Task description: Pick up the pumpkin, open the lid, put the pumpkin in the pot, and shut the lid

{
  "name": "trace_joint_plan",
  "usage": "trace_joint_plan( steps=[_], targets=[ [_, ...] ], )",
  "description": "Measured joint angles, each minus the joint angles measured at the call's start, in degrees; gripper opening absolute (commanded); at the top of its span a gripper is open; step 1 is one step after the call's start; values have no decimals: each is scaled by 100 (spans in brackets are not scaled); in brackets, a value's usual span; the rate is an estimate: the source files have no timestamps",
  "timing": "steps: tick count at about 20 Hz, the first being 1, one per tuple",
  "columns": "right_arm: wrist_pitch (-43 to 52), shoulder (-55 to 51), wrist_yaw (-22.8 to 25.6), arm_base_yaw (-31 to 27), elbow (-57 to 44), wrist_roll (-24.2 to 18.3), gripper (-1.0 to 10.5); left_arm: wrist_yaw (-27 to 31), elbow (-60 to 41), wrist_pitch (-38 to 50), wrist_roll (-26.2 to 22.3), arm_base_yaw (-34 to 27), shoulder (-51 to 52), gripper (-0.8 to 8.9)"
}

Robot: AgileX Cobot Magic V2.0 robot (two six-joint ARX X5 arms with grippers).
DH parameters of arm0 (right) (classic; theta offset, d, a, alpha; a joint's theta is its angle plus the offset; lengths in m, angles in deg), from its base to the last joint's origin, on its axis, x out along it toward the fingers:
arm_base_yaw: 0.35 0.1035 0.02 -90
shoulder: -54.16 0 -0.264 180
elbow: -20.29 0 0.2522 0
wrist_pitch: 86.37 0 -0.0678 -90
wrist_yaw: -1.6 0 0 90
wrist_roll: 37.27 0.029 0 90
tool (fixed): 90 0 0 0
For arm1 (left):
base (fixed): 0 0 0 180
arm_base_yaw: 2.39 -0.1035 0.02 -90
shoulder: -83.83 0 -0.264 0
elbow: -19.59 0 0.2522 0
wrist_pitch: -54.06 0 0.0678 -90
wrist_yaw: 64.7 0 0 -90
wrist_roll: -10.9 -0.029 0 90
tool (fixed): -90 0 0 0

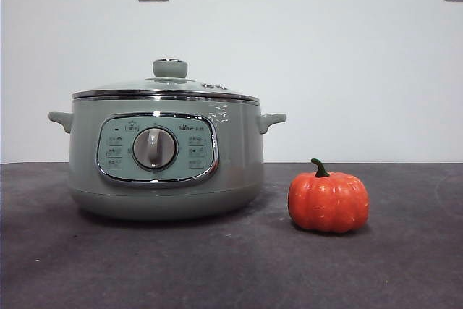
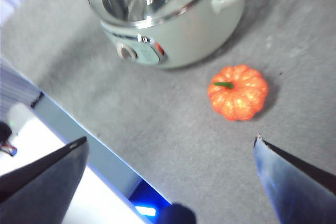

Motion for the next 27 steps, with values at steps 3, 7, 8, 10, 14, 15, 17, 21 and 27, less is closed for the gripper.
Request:
trace_joint_plan(
  steps=[3,7,8,10,14,15,17,21,27],
  targets=[
    [363,669,387,289,2,-52,693,0,0,0,0,0,0,711],
    [782,1687,874,632,2,-149,693,0,0,0,0,0,0,711],
    [918,1926,988,706,2,-160,693,0,0,0,0,0,0,711],
    [1228,2363,1257,850,2,-177,693,2,0,0,0,0,0,711],
    [1790,3064,1716,1054,2,-221,695,2,0,0,0,0,0,711],
    [1902,3182,1838,1104,2,-238,699,0,0,0,0,0,0,711],
    [2133,3414,2059,1211,2,-304,702,0,0,0,0,0,0,711],
    [2463,3812,2153,1285,2,-328,702,0,0,0,0,0,0,711],
    [2527,4378,2223,1292,2,-330,702,0,0,-2,0,0,0,711]
  ],
)
